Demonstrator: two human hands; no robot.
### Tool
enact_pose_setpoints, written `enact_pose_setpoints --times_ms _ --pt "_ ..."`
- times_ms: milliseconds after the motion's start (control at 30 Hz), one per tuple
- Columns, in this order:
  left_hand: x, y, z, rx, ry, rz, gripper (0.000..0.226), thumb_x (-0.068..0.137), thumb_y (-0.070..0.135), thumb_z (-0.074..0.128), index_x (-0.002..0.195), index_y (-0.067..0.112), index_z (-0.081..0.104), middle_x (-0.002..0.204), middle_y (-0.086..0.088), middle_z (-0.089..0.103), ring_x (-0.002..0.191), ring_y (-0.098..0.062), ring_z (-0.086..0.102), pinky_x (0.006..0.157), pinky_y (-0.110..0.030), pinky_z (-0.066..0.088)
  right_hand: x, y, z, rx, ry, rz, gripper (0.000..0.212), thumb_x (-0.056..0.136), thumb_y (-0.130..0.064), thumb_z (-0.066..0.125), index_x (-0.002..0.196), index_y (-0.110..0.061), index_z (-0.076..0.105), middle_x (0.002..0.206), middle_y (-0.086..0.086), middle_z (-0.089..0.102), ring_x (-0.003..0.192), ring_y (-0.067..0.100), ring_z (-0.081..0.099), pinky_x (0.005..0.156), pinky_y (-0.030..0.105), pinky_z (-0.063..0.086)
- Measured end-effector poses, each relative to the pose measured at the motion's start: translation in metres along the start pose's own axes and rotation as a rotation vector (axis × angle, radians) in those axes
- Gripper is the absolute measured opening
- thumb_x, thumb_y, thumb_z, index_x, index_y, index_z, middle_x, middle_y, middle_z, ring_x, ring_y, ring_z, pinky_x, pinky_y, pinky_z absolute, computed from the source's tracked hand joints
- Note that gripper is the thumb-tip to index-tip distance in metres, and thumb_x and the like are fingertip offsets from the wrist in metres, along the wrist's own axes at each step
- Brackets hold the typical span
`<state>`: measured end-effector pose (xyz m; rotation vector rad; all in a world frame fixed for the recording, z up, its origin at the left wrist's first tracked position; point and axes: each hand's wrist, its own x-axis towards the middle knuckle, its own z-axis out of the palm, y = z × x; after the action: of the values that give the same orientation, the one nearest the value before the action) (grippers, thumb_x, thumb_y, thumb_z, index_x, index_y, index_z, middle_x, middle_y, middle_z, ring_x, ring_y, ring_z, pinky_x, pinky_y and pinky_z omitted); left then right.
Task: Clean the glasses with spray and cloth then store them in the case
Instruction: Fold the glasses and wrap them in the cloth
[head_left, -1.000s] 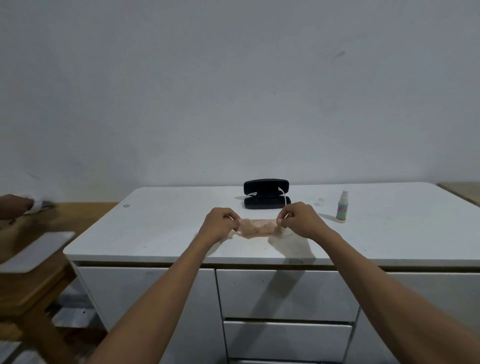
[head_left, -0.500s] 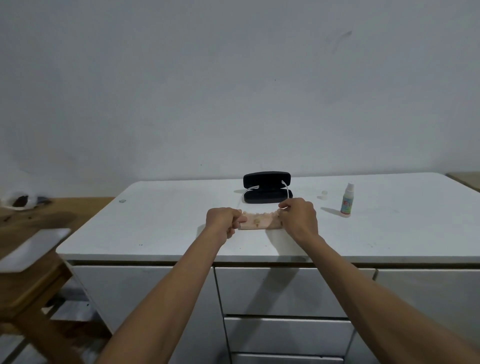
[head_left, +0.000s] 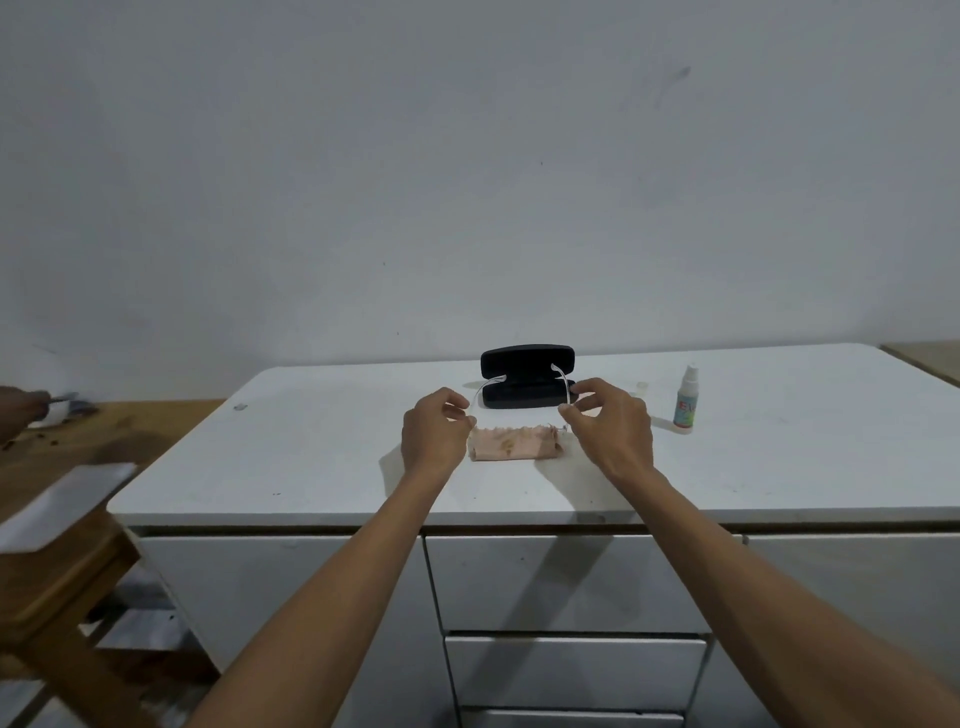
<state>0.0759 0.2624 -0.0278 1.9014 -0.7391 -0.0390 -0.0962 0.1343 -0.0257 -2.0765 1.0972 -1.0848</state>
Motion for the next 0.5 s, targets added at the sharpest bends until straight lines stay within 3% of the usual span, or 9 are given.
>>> enact_pose_setpoints --times_ms 100,233,400,500 --pt "0.002 -0.002 0.004 0.065 0.006 0.080 0.017 0.085 0.010 0.073 0.080 0.026 0.069 0.081 0.010 0.071 0.083 -0.015 0.069 0.073 -0.030 0.053 0.005 0.000 0.002 0.002 -0.018 -0.074 0.027 0.093 -0.032 0.072 0.118 -0.021 0.075 0.102 -0.002 0.079 0.091 0.019 0.073 0.084 0.032 0.055" --pt "0.004 -0.008 0.003 0.114 -0.020 0.178 0.011 0.089 0.013 0.070 0.091 0.024 0.072 0.082 0.011 0.070 0.071 -0.012 0.063 0.070 -0.031 0.050 0.012 0.003 0.004 0.032 -0.033 -0.093 0.017 0.093 -0.026 0.073 0.108 -0.023 0.079 0.094 -0.004 0.079 0.086 0.014 0.072 0.084 0.040 0.060" --pt "0.007 -0.012 0.003 0.166 -0.065 0.254 0.015 0.091 0.015 0.068 0.100 0.025 0.076 0.086 0.011 0.074 0.084 -0.022 0.066 0.076 -0.037 0.053 0.021 0.003 0.003 0.055 -0.064 -0.112 0.015 0.091 -0.022 0.075 0.105 -0.023 0.081 0.089 -0.005 0.079 0.086 0.011 0.071 0.084 0.035 0.058" --pt "0.010 -0.014 0.007 0.253 -0.137 0.325 0.021 0.092 0.016 0.066 0.106 0.026 0.078 0.092 0.007 0.074 0.091 -0.020 0.063 0.075 -0.035 0.048 0.026 0.002 0.003 0.052 -0.102 -0.109 0.015 0.090 -0.021 0.075 0.103 -0.023 0.081 0.087 -0.005 0.078 0.088 0.012 0.072 0.082 0.034 0.058"
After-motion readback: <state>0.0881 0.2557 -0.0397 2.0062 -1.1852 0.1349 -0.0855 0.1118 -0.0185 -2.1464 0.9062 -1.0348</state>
